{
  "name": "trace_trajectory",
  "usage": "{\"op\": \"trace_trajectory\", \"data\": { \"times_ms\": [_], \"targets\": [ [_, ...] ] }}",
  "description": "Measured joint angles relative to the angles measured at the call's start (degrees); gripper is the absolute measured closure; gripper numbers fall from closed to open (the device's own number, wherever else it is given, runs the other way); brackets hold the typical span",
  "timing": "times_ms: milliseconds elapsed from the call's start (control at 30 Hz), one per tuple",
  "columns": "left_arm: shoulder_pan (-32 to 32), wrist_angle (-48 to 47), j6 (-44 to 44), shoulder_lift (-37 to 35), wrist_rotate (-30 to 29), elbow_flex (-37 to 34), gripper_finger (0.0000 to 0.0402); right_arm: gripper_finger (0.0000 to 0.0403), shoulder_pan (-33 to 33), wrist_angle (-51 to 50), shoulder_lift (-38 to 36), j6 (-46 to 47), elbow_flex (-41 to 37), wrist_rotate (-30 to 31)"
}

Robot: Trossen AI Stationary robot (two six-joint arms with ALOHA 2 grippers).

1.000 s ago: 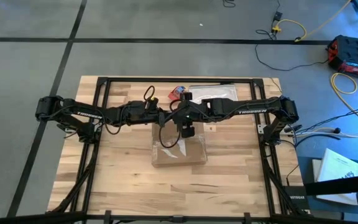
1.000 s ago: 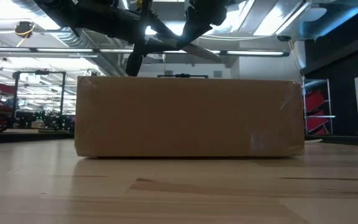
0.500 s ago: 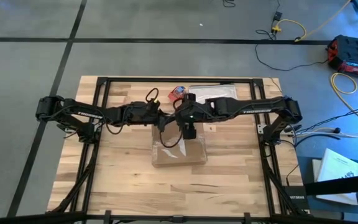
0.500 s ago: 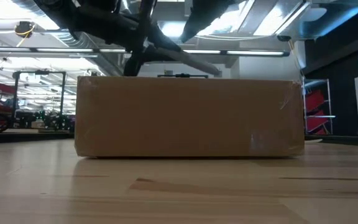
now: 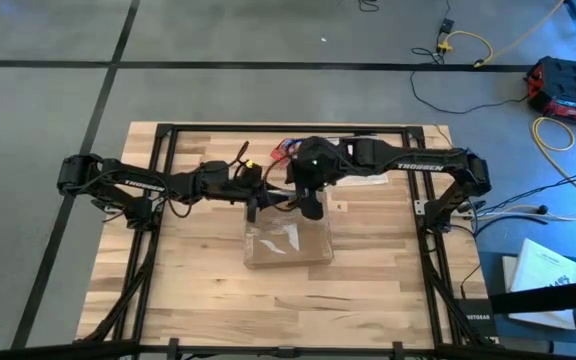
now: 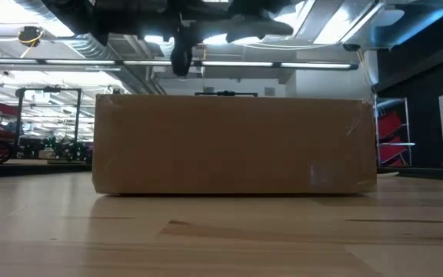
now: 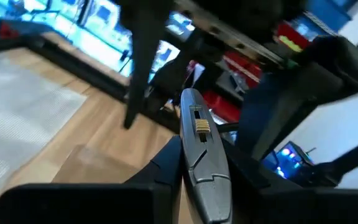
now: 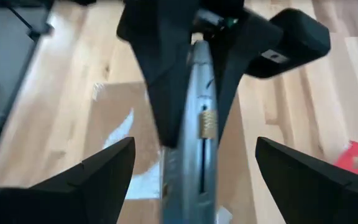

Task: Unpack boxes
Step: Open the box using the silver cutter

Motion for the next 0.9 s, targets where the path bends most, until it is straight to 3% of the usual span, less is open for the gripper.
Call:
{"op": "trace_trajectory", "data": {
  "times_ms": [167,433,633,900],
  "targets": [
    [-0.76,0.08,2.58,-0.03,0.32,0.0,0.0342,0.0084,-1.1,3.44,0.04,2.97,0.0,-5.27],
    [-0.79,0.17,2.78,-0.02,0.35,0.0,0.0342,0.0104,-0.84,-1.07,0.13,4.02,-0.02,-7.29],
    [-0.79,0.24,2.78,-0.02,0.33,0.0,0.0342,0.0164,-0.84,-1.2,0.13,3.81,-0.02,-7.27],
    [-0.79,0.26,2.79,-0.02,0.25,0.0,0.0342,0.0283,-0.88,-1.66,0.15,2.47,-0.07,-7.22]
  ]
}}
